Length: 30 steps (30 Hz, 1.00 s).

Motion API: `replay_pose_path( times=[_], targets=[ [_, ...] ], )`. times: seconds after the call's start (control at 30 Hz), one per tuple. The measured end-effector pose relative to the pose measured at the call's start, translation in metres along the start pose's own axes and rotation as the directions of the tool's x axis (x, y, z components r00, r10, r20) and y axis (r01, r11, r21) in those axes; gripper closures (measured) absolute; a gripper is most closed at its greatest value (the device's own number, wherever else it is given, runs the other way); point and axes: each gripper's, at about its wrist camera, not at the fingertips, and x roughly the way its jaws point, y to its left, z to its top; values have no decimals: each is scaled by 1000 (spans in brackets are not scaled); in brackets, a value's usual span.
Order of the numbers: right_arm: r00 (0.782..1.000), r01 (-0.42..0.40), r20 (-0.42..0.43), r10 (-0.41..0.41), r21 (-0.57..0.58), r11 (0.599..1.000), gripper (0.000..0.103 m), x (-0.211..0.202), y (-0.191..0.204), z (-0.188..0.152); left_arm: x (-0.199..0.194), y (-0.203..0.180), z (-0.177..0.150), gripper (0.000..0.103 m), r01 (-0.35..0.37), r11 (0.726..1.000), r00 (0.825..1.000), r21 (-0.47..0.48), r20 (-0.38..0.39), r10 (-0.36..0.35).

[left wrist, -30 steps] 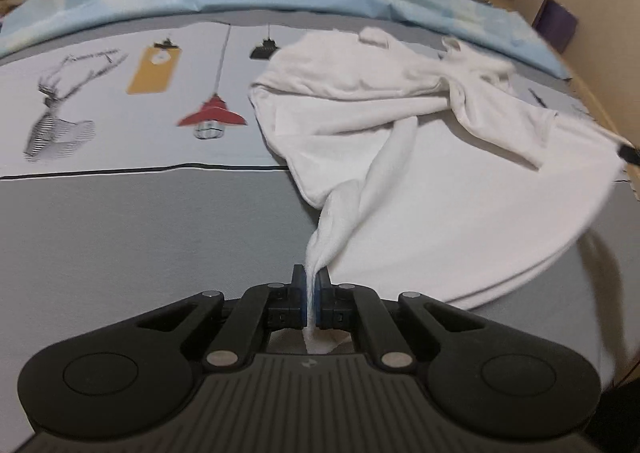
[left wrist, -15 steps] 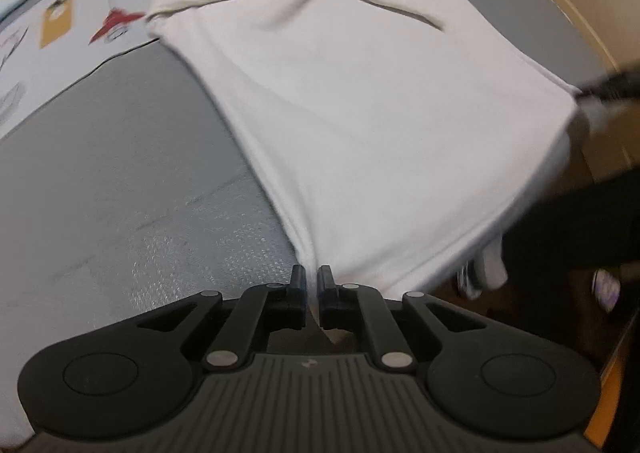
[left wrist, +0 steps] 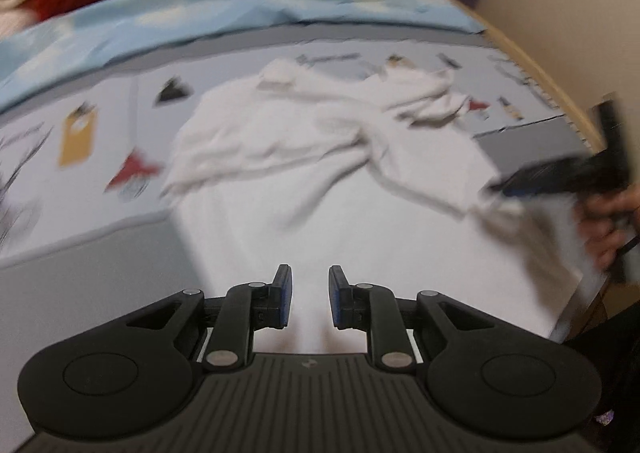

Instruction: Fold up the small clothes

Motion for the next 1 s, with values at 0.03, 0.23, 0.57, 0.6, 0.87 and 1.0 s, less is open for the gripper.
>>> replay_pose_path(
  times=[0.03, 0.23, 0.57, 0.6, 0.87, 1.0],
  targets=[
    [999, 5, -46, -4, 27, 1000, 65, 14, 2, 0, 10, -3, 11, 82, 39, 999, 999, 0, 9, -39],
    [1000, 8, 12, -9, 29, 1000, 102, 22, 22, 4, 77, -39, 26, 80, 180, 981, 984, 73, -12, -179],
    [958, -238, 145, 247, -78, 968, 102, -46, 34, 44, 137, -119, 42, 27, 94, 931, 961, 352, 214, -178],
    [955, -253, 136, 264, -94, 963, 102, -49, 36, 47, 137, -120, 44, 35, 77, 928, 954, 364, 242, -175],
    [897, -312, 276, 345, -158, 937, 74, -76, 61, 74, 106, -47, 69, 100, 57, 972, 947, 228, 296, -125],
    [906, -183, 367, 212, -115, 977, 61, -81, 62, 85, 56, 89, 74, 100, -109, 987, 924, -116, 354, 144]
  ],
)
